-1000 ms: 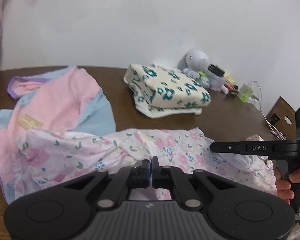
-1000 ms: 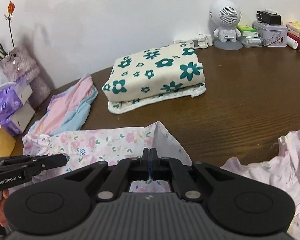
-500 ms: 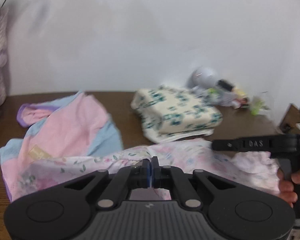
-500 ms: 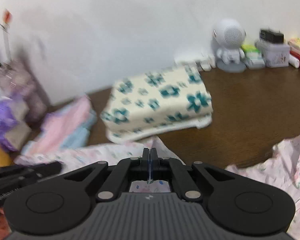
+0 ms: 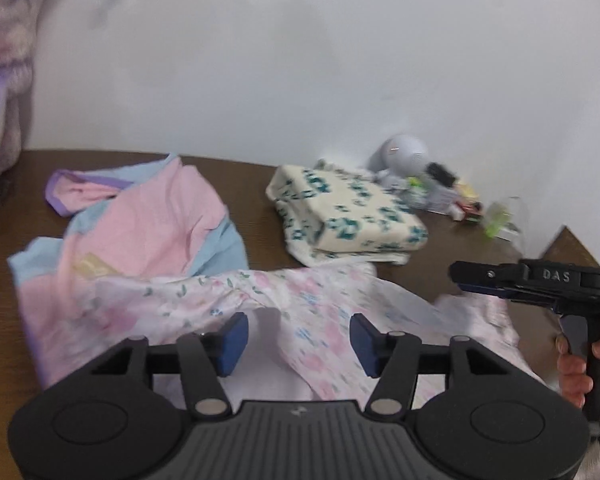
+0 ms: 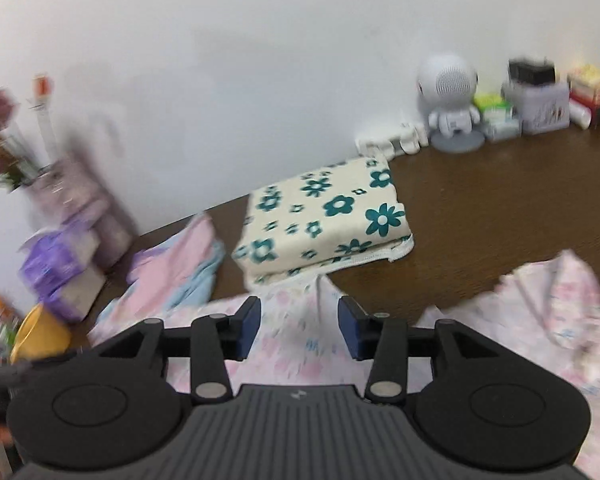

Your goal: Fold clothes

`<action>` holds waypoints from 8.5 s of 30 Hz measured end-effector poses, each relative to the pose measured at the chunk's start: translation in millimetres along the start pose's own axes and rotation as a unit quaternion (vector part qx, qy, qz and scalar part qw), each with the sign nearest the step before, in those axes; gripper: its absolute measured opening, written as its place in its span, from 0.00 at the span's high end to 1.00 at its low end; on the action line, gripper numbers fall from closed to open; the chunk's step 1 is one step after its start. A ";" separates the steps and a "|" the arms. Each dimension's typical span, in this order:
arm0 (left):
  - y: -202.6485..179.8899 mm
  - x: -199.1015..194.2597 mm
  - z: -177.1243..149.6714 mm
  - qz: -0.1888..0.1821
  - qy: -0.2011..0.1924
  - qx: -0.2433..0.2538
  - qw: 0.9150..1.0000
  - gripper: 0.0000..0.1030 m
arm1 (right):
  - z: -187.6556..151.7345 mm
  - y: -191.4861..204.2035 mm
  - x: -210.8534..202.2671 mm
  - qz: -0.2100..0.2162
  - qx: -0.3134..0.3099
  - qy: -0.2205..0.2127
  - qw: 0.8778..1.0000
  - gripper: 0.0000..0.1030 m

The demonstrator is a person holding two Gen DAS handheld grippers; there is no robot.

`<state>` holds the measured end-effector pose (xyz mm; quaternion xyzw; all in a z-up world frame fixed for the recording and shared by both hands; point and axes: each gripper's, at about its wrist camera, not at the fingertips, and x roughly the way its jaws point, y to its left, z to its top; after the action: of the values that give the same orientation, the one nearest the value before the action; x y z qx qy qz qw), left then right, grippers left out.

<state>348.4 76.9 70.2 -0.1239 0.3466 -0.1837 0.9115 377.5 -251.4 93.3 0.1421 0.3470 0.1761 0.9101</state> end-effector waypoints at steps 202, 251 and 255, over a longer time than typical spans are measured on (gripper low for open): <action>15.4 -116.8 -96.7 0.136 -0.059 0.091 0.985 0.56 | -205.6 60.8 -127.5 -0.047 -0.161 0.032 0.985 0.54; -124.9 -194.4 -183.8 0.036 -0.046 0.020 0.998 0.23 | -225.5 -88.8 -292.1 -0.156 0.006 -0.127 0.980 0.64; -158.7 -161.6 -167.8 0.023 -0.026 0.053 0.998 0.23 | -227.9 -104.0 -284.5 -0.151 -0.011 -0.106 0.983 0.69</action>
<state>83.4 -14.8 98.7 -0.0723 0.3152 -0.1774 0.9295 46.9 -432.9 55.4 0.0963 0.2645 0.0242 0.9593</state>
